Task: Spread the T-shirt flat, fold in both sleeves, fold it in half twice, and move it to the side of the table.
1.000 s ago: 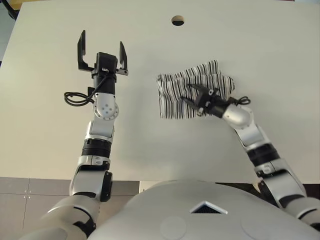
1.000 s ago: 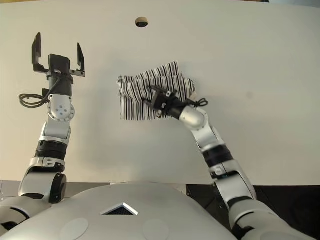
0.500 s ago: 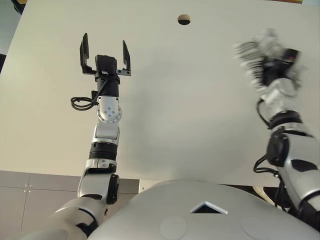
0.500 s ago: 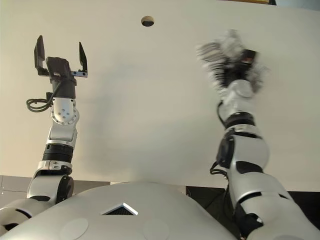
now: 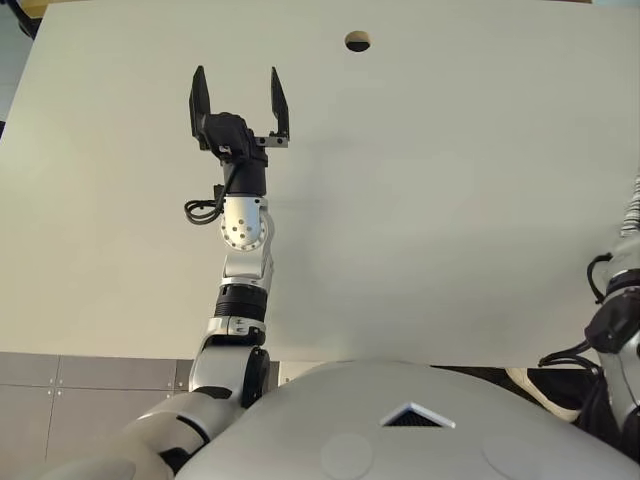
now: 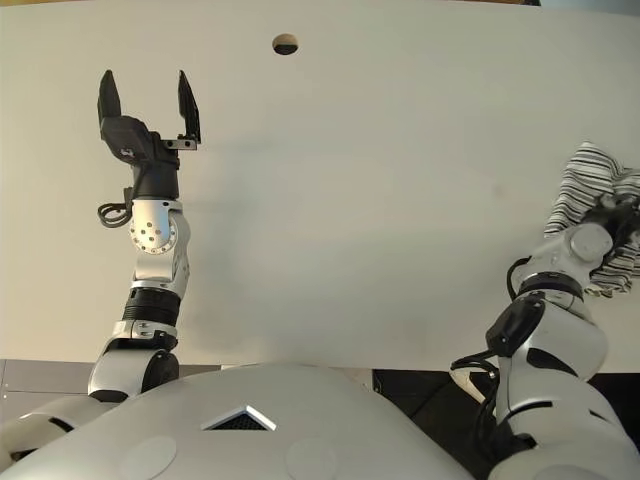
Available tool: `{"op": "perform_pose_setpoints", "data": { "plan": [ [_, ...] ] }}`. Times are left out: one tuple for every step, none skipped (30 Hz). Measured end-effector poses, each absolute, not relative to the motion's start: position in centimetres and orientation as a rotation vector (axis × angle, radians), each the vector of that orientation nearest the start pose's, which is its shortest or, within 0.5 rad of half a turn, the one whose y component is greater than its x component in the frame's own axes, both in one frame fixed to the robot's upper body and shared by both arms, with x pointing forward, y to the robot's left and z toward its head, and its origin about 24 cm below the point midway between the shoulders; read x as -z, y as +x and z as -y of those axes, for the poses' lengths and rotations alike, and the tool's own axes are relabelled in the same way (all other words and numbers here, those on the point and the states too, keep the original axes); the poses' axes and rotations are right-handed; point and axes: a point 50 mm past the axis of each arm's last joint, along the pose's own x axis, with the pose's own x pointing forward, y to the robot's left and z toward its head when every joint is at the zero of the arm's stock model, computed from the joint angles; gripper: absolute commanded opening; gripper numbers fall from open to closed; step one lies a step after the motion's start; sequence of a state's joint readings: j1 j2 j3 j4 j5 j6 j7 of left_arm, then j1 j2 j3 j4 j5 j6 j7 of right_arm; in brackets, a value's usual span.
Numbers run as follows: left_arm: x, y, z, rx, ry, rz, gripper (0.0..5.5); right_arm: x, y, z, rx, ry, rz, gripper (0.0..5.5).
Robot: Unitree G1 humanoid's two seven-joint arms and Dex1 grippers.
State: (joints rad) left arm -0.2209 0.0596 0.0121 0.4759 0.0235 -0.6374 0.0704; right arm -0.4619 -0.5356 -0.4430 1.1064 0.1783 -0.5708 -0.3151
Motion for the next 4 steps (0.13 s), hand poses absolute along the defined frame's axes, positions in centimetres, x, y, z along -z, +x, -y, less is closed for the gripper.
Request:
{"op": "perform_pose_setpoints", "data": {
  "plan": [
    [-5.4,28.7,-14.9,-0.003,0.057,0.392,4.98,-7.3,27.7,36.2,0.825,-0.157,0.238,2.22],
    [-5.7,29.1,-14.6,0.005,0.051,0.399,4.98,-8.6,29.1,34.0,0.727,-0.186,0.334,2.22],
    [-6.0,29.7,-14.2,0.017,0.039,0.402,4.98,-9.9,30.6,30.4,0.588,-0.210,0.437,2.22],
    [-6.2,30.3,-13.6,0.031,0.021,0.399,5.03,-10.7,31.8,26.0,0.428,-0.230,0.521,2.41]
  ]
}}
